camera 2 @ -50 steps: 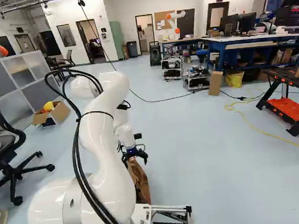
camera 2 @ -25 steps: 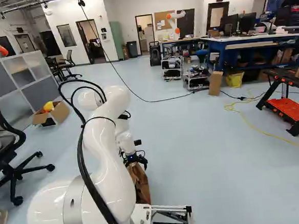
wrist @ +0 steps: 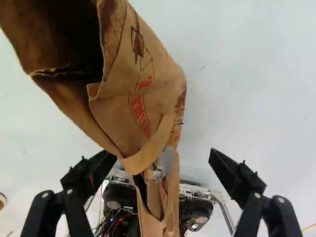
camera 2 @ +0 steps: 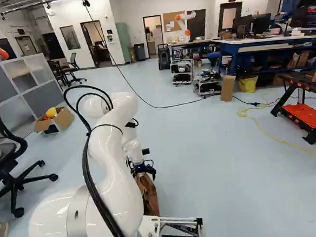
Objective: Pick up the grocery bag from the ground
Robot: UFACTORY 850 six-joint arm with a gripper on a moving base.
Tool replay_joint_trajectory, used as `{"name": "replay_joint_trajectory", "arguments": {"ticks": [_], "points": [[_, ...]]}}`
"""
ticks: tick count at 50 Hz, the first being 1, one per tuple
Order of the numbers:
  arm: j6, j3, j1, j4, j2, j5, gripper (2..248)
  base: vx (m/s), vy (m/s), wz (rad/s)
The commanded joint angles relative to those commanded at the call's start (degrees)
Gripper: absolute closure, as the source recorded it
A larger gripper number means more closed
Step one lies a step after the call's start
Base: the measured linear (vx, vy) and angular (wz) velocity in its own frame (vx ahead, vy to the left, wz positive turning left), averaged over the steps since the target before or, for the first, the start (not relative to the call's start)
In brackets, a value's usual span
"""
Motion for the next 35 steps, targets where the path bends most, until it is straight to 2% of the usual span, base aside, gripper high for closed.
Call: {"name": "replay_joint_trajectory", "arguments": {"ticks": [13,14,18,19,24,25,29,30,34,35], "points": [[0.0,0.0,0.0,0.0,0.0,0.0,3,0.0,0.0,0.0],[0.0,0.0,0.0,0.0,0.0,0.0,17,0.0,0.0,0.0],[0.0,0.0,0.0,0.0,0.0,0.0,17,0.0,0.0,0.0],[0.0,0.0,0.0,0.0,0.0,0.0,55,0.0,0.0,0.0],[0.0,0.0,0.0,0.0,0.0,0.0,55,0.0,0.0,0.0],[0.0,0.0,0.0,0.0,0.0,0.0,93,0.0,0.0,0.0],[0.0,0.0,0.0,0.0,0.0,0.0,93,0.0,0.0,0.0],[0.0,0.0,0.0,0.0,0.0,0.0,131,0.0,0.0,0.0],[0.0,0.0,0.0,0.0,0.0,0.0,131,0.0,0.0,0.0],[0.0,0.0,0.0,0.0,0.0,0.0,170,0.0,0.0,0.0]]}}
